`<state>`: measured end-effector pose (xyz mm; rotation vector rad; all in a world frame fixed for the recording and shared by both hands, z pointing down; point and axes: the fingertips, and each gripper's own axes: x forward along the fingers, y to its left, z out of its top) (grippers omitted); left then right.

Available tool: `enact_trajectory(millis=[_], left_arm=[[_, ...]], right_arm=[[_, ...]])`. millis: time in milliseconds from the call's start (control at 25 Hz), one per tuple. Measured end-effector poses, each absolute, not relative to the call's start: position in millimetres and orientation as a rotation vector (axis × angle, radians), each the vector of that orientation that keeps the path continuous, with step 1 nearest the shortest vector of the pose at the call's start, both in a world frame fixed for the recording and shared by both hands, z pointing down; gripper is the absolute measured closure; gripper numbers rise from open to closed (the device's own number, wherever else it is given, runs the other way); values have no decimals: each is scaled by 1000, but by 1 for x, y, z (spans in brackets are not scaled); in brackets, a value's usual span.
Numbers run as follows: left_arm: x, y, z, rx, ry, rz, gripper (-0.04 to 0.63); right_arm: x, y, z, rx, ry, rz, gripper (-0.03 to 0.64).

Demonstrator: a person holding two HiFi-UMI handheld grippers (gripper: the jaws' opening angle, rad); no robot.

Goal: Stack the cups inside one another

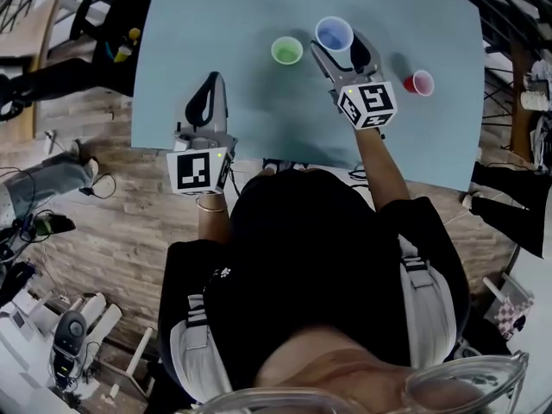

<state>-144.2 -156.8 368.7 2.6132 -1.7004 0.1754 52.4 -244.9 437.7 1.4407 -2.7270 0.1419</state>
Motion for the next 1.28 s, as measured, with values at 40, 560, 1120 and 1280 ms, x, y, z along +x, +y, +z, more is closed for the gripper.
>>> enact_trajectory(millis=[40,560,1120,1280], left_arm=[[-149,-155,369,2600,-1712,171,601],[-185,-137,375,2495,-1820,193,601],[-204,-125,382,2438,-1865,235,601],[-204,-123,385,2433,-1860,251,601]], right_arm=[[45,-245,439,1419,-2737,142,287],[-19,-245,479,1212,-2777,222,285],[-40,-245,522,1124,-2716,216,285],[-41,-243,531,1119,-2701,226,285]])
